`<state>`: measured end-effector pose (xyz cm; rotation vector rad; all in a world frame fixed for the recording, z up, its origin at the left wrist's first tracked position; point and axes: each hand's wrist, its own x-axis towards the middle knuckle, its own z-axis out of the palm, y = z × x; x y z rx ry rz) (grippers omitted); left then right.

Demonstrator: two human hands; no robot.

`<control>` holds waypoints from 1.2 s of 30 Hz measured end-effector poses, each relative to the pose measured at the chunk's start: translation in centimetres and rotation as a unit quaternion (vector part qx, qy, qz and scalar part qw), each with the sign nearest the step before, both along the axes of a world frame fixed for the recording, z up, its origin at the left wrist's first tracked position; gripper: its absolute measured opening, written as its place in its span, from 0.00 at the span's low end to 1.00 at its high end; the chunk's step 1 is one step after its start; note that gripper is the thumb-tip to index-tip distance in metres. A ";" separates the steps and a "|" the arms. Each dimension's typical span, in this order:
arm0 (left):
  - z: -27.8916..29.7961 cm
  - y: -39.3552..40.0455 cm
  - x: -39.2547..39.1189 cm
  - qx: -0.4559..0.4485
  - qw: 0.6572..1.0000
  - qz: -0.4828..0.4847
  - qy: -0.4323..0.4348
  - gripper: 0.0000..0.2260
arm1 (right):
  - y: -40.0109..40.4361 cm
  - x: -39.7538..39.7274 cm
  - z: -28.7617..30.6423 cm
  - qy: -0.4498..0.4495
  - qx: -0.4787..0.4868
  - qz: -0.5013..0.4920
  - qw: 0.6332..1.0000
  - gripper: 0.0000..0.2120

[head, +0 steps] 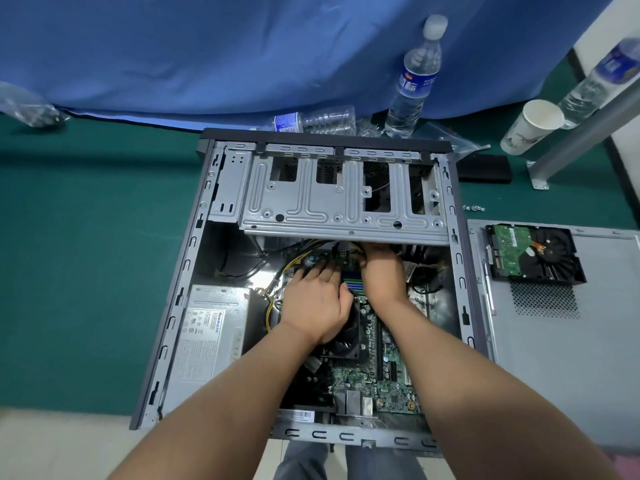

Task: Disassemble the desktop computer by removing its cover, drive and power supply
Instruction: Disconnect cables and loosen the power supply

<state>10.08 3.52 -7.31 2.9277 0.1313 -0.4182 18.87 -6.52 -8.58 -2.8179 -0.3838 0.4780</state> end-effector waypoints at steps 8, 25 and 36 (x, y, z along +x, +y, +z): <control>0.1 0.1 0.2 -0.004 1.000 0.002 0.005 0.29 | -0.1 0.6 0.3 0.003 -0.028 0.007 1.000 0.18; 0.0 0.2 0.2 -0.007 1.000 0.007 0.009 0.30 | 0.2 0.4 0.0 -0.017 -0.042 0.016 0.999 0.16; -0.2 0.2 0.3 -0.006 1.000 -0.001 0.013 0.30 | 0.2 0.5 0.0 -0.007 0.006 -0.014 1.000 0.13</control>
